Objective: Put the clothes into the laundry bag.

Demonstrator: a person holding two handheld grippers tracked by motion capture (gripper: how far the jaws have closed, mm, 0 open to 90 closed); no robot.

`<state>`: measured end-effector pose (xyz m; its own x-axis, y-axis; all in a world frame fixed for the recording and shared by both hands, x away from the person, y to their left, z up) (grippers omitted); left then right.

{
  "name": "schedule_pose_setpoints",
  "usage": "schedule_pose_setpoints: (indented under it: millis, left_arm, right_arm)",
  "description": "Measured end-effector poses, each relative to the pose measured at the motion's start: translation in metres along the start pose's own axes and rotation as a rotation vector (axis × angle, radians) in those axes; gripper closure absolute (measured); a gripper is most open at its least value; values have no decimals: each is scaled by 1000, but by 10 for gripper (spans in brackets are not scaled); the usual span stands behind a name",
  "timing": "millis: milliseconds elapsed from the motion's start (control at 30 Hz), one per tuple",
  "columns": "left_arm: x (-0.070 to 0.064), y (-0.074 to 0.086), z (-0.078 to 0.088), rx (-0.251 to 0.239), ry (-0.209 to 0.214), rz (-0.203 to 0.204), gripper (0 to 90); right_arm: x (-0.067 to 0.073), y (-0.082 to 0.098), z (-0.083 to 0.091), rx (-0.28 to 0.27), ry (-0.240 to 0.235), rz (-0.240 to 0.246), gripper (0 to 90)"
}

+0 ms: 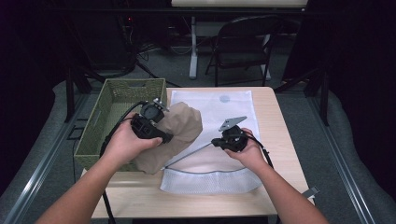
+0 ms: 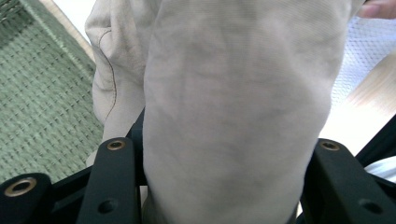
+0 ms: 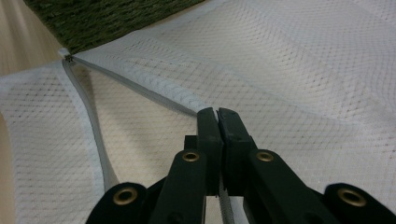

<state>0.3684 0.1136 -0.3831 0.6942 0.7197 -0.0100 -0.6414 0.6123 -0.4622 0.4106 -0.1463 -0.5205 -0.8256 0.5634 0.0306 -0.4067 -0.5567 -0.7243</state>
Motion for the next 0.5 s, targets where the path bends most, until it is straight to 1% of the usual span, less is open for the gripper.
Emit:
schedule_pose_setpoints:
  millis: [200, 300, 400, 433, 500]
  left_arm:
    - [-5, 1, -2, 0, 9, -12, 489]
    - [-9, 3, -2, -7, 11, -19, 489]
    - [-12, 5, -3, -1, 23, -28, 489]
    - [-13, 5, -3, 2, 22, -29, 489]
    - [-14, 7, -4, 4, 24, -34, 489]
  right_arm:
    - [-5, -4, 2, -10, 9, -5, 880]
    - [-8, -7, 2, -7, 12, 3, 880]
    - [-10, -7, 0, -17, 10, -15, 880]
    - [-12, -8, 0, -18, 8, -17, 880]
    - [-14, -7, -1, -27, 3, -36, 880]
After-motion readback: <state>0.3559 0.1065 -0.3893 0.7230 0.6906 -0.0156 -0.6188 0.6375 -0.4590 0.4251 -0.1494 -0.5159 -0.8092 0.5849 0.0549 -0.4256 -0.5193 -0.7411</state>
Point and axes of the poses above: each handheld gripper's, and its own axes: z roughly backward along the jaws, y roughly out of its underside, x roughly to its left, the point moved 2 cm from there along -z, roughly forward along the jaws
